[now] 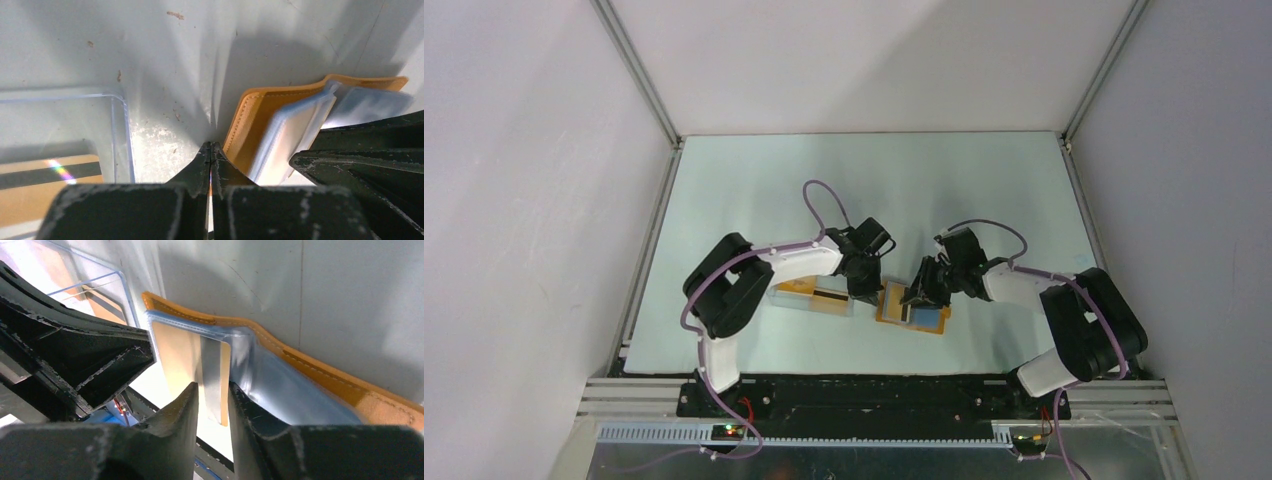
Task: Put the credit cards into the card holder
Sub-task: Insert the credit card into the card holder.
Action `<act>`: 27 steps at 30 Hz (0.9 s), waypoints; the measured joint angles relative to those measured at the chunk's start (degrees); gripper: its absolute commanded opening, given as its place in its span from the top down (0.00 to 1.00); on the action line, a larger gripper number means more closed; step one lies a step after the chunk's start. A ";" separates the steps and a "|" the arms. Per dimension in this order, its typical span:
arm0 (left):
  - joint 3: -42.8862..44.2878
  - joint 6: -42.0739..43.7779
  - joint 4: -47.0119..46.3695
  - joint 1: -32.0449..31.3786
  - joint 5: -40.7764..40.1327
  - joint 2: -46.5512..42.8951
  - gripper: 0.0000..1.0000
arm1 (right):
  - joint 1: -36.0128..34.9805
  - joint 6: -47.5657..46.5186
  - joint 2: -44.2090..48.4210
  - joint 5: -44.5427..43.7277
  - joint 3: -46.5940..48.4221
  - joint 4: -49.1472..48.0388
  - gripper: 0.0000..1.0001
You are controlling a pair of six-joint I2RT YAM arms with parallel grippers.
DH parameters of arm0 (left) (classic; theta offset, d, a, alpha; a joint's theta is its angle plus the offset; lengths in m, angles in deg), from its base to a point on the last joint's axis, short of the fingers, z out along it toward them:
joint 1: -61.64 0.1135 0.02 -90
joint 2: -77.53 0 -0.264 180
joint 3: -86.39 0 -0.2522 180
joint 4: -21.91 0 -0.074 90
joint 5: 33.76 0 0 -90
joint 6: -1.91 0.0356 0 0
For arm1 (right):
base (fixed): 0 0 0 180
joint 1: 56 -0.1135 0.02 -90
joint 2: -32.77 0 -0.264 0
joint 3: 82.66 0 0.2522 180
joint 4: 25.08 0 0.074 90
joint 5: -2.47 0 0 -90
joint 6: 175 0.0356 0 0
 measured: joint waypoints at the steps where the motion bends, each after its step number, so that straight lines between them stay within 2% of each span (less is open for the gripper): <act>1: -0.24 -0.07 0.00 0.00 -0.02 -0.17 1.00 | 0.00 0.20 0.00 0.33 0.04 -0.07 0.79; 5: -0.42 -0.04 0.31 -0.07 -0.26 -0.39 1.00 | -0.20 0.59 0.04 0.48 0.90 0.24 0.91; 8: -0.83 -0.07 0.44 -0.07 -0.59 -0.79 1.00 | -0.17 0.83 0.39 0.87 1.44 0.35 0.89; 11: -0.98 -0.04 0.46 -0.17 -0.81 -1.01 1.00 | 0.17 0.70 0.68 1.73 2.21 0.72 0.84; 13: -1.01 -0.04 0.46 -0.28 -1.01 -1.11 0.94 | 0.59 -0.37 0.28 2.25 3.52 1.70 0.77; 16: -1.46 0.02 0.39 -0.76 -1.27 -1.55 0.71 | 1.33 -3.69 -2.01 2.71 8.02 4.66 0.65; 18: -2.08 0.00 0.55 -1.25 -1.57 -2.45 0.61 | 1.62 -5.95 -3.72 2.27 11.41 7.02 0.56; 20: -2.14 0.22 0.81 -1.60 -2.60 -3.56 0.57 | 1.70 -8.24 -4.81 1.62 14.40 9.44 0.47; 22: -2.12 0.57 0.85 -1.84 -3.56 -4.87 0.56 | 1.70 -9.86 -4.87 1.01 15.87 11.69 0.43; 27: -1.03 1.14 1.05 -1.88 -6.43 -6.01 0.56 | 1.70 -12.76 -4.87 -1.18 16.65 17.03 0.44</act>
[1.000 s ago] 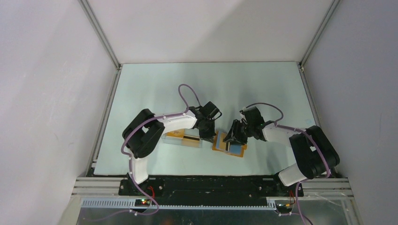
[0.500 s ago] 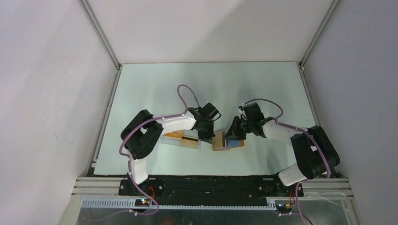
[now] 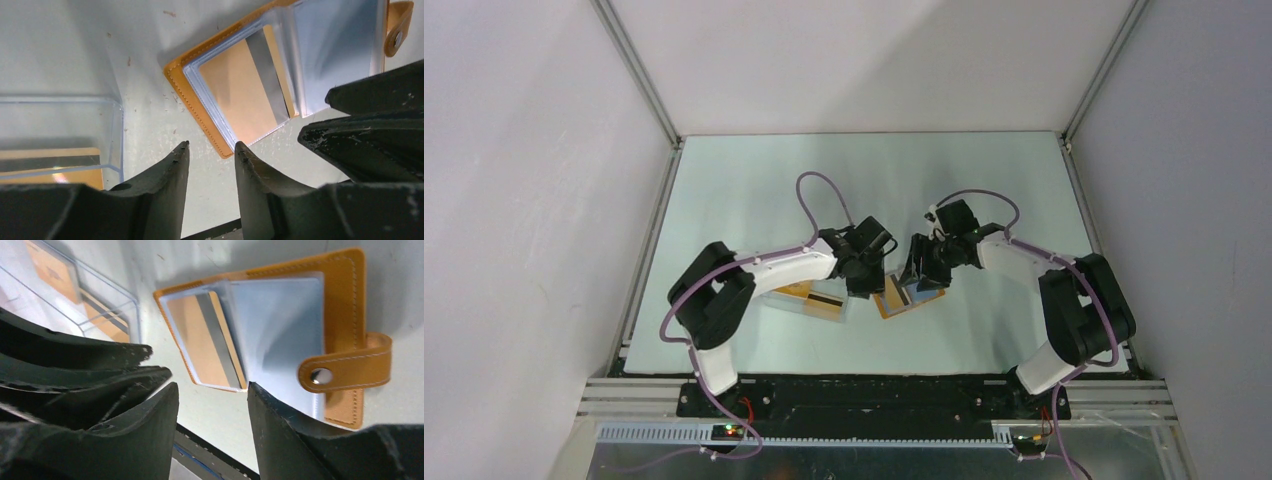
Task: Put the credit cards into the card holder
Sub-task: Insert the credit card into the card holder, then pick up the credit card from the storage box.
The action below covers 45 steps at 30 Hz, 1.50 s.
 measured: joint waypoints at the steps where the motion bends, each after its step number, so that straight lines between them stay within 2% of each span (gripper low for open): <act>1: 0.17 0.15 0.02 0.00 -0.48 0.00 0.56 | 0.00 -0.33 0.00 -0.37 0.00 0.92 0.47; 8: 1.86 2.03 0.57 0.61 -2.16 0.02 0.56 | 1.05 -1.53 0.98 -1.09 0.00 4.46 0.67; 12: 5.03 3.63 0.90 1.60 -2.54 1.11 0.56 | 1.79 -1.29 3.32 -0.17 -0.33 4.87 0.88; 13: 6.08 4.09 0.87 1.95 -2.62 1.81 0.56 | 2.01 -1.20 3.98 0.33 -0.76 4.72 0.98; 14: 7.06 4.48 0.79 2.36 -2.78 2.62 0.56 | 2.19 -1.07 4.55 0.85 -1.36 4.59 1.00; 17: 9.29 5.49 0.39 3.61 -3.30 5.55 0.58 | 2.45 -0.72 5.20 1.81 -3.58 4.33 1.00; 22: 11.34 6.01 0.39 5.35 -3.76 11.02 0.74 | 2.58 0.52 5.29 1.40 -8.28 4.37 1.00; 27: 12.76 5.81 0.74 6.12 -4.17 12.85 0.83 | 2.56 1.29 6.19 -1.25 -9.73 5.99 1.00; 36: 12.87 5.77 -0.11 5.62 -3.08 13.46 0.88 | 4.37 2.91 2.47 -6.95 -9.22 7.19 1.00; 45: 7.72 3.23 -0.02 -0.92 -2.40 9.75 0.88 | 5.99 1.60 -6.25 -9.46 1.60 10.12 1.00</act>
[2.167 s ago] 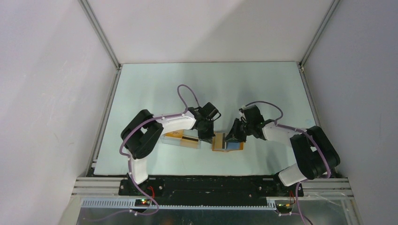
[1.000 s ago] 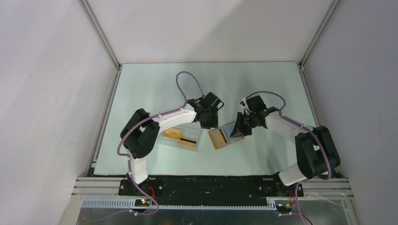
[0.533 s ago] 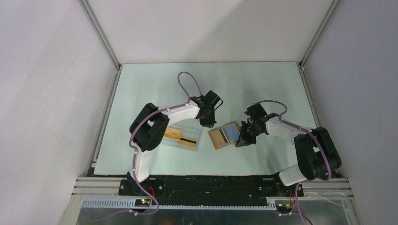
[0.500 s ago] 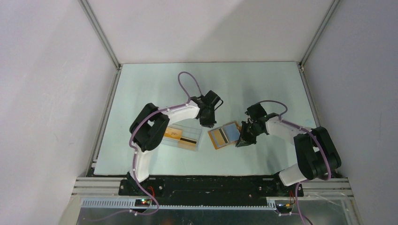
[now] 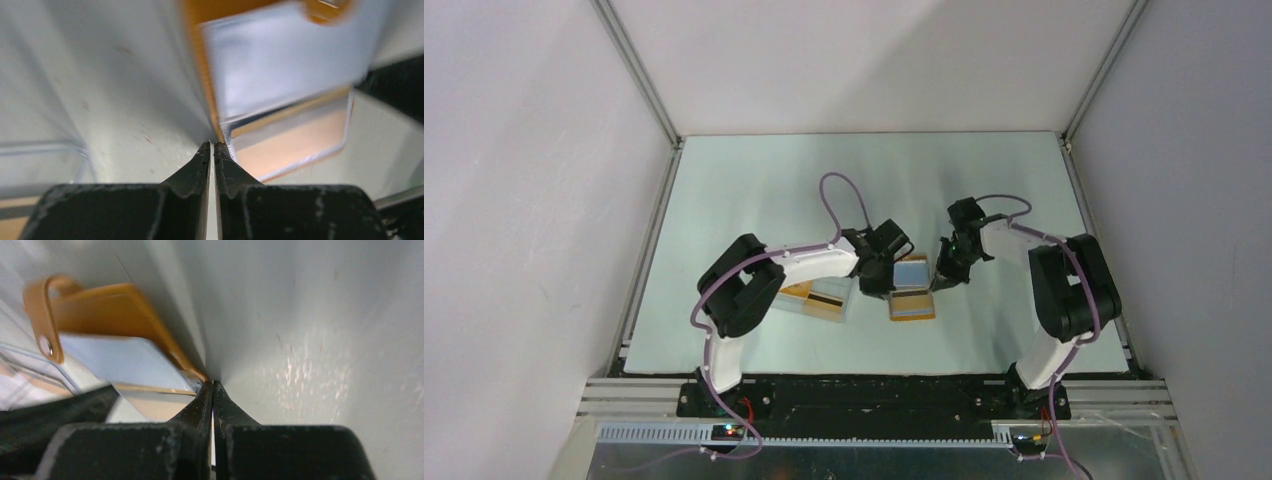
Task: Put the credit cards into the card holder
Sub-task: Pick up the credit card from the storage box.
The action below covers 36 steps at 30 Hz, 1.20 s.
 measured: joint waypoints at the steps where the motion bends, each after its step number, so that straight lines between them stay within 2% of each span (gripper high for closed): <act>1: -0.57 -0.76 0.24 -1.07 0.20 -0.46 0.88 | 0.39 -0.35 -1.16 -0.50 1.60 0.07 1.00; 7: -0.44 -3.32 1.01 -7.15 2.19 -0.63 0.87 | 0.61 -2.95 -7.34 0.31 9.09 0.26 1.00; 11: 4.04 -3.41 2.12 -9.90 3.37 1.07 0.87 | -0.02 -4.92 -9.38 1.38 11.76 0.94 1.00; 16: 8.22 -3.37 1.27 -10.93 4.63 3.15 0.85 | -0.42 -6.99 -10.62 1.42 13.64 1.86 1.00; 21: 8.63 -2.91 1.33 -11.08 4.46 3.50 0.78 | -0.35 -8.07 -11.56 -0.87 16.92 3.26 1.00; 27: 5.70 -0.98 0.81 -9.01 3.30 -1.73 0.73 | 1.38 -8.57 -8.48 -3.80 17.68 5.33 1.00; 32: 2.73 0.70 -0.74 -2.05 1.25 -9.14 0.71 | 3.61 -8.44 0.74 -4.46 12.90 6.36 1.00; 36: 1.20 0.79 -1.75 3.65 -1.42 -10.25 0.75 | 4.48 -7.78 7.61 -3.91 5.75 6.51 1.00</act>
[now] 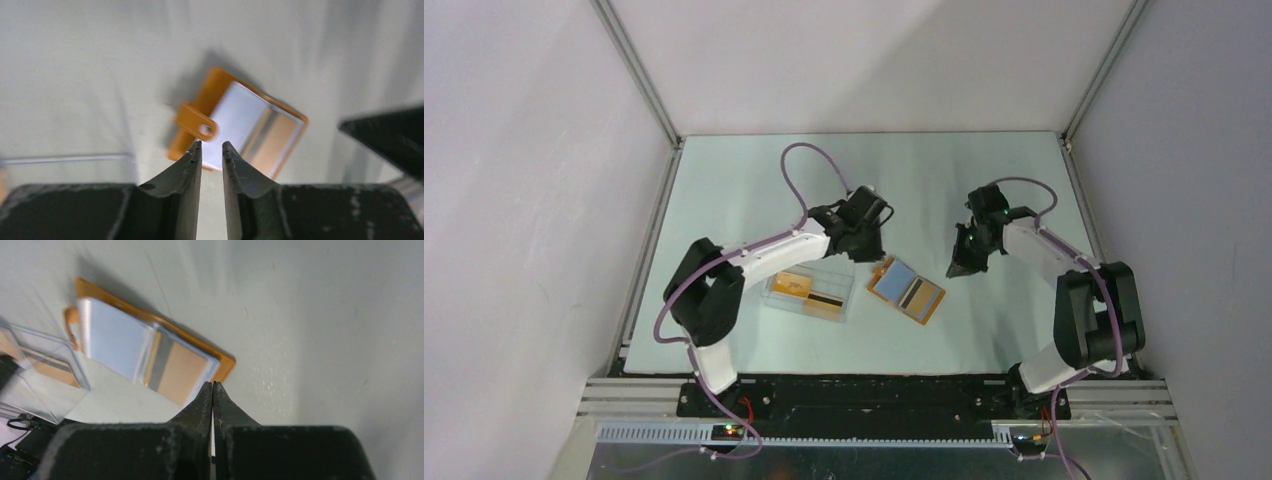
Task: Put the credit cards into the card holder
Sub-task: Pick up the credit card from the storage box.
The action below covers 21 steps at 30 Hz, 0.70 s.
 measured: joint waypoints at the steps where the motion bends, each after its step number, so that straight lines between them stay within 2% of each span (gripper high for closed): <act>1: -0.42 -0.07 0.04 1.20 -0.66 0.22 0.76 | 0.04 0.22 0.92 0.26 -1.51 0.04 1.00; 7: 0.81 -0.17 2.32 3.54 -4.72 4.92 0.80 | 0.17 1.03 4.68 1.81 -9.11 1.29 1.00; 13: 3.48 -0.22 4.24 3.26 -4.42 12.35 0.81 | 2.43 1.05 6.75 3.87 -9.35 1.44 1.00; 21: 3.41 -0.83 4.76 0.35 -3.50 12.85 0.82 | 3.67 1.05 7.41 6.14 -9.07 1.51 1.00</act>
